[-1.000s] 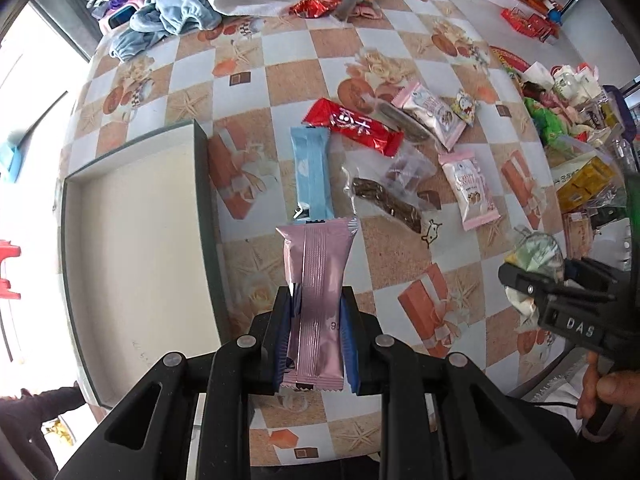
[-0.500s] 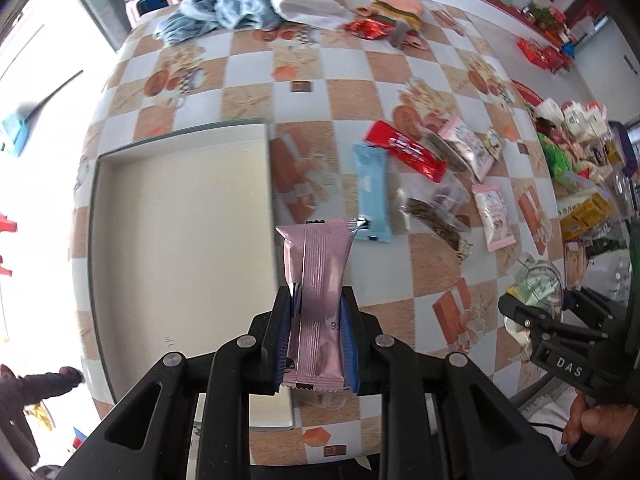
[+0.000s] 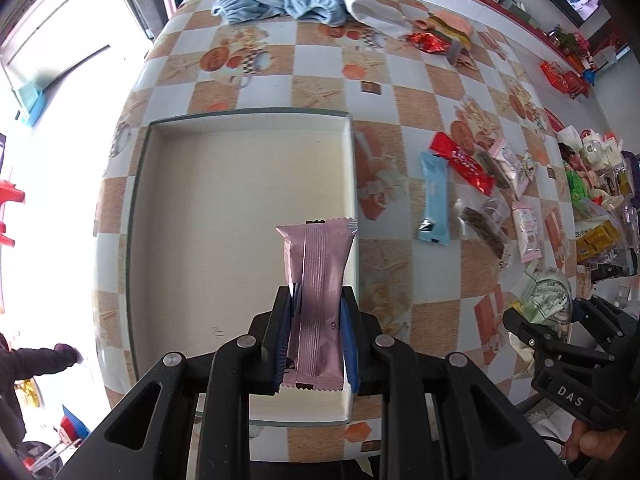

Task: Organize snacks
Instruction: 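Lift the pink bar and chip bag and carry both toward the beige tray, then lower the pink bar into the tray and open the left tool while the right tool releases the chip bag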

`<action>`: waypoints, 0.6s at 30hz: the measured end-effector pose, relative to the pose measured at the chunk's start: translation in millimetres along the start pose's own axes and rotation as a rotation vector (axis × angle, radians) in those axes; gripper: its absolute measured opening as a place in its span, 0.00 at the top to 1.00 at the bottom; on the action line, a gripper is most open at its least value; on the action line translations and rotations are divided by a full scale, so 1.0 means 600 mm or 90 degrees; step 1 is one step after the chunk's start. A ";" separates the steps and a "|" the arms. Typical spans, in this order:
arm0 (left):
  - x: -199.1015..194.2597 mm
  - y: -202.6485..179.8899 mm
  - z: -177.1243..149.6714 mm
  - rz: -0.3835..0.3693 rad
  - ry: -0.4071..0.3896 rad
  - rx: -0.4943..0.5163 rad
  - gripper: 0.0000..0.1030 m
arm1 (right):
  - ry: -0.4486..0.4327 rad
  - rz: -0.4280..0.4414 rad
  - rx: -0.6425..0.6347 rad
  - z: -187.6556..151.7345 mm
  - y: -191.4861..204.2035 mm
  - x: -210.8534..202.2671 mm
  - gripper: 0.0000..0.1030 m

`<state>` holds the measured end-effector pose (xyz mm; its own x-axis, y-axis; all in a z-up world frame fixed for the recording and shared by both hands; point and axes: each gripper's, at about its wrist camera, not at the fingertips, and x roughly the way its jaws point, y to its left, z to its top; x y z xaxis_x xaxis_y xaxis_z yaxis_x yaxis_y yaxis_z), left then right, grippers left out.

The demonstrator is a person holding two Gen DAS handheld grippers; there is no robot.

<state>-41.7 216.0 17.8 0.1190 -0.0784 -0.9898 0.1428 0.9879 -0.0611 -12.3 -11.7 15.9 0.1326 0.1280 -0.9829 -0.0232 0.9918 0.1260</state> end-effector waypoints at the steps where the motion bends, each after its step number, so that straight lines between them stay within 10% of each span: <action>1: 0.000 0.006 -0.001 0.000 0.000 -0.001 0.75 | 0.000 -0.002 -0.007 0.002 0.010 0.000 0.44; 18: 0.011 0.119 -0.015 0.004 0.008 -0.020 0.75 | -0.010 0.009 -0.085 0.039 0.178 0.016 0.44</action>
<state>-39.4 286.9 6.1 0.1073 -0.0711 -0.9917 0.1114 0.9920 -0.0591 9.7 95.8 22.9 0.1462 0.1433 -0.9788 -0.1563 0.9804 0.1202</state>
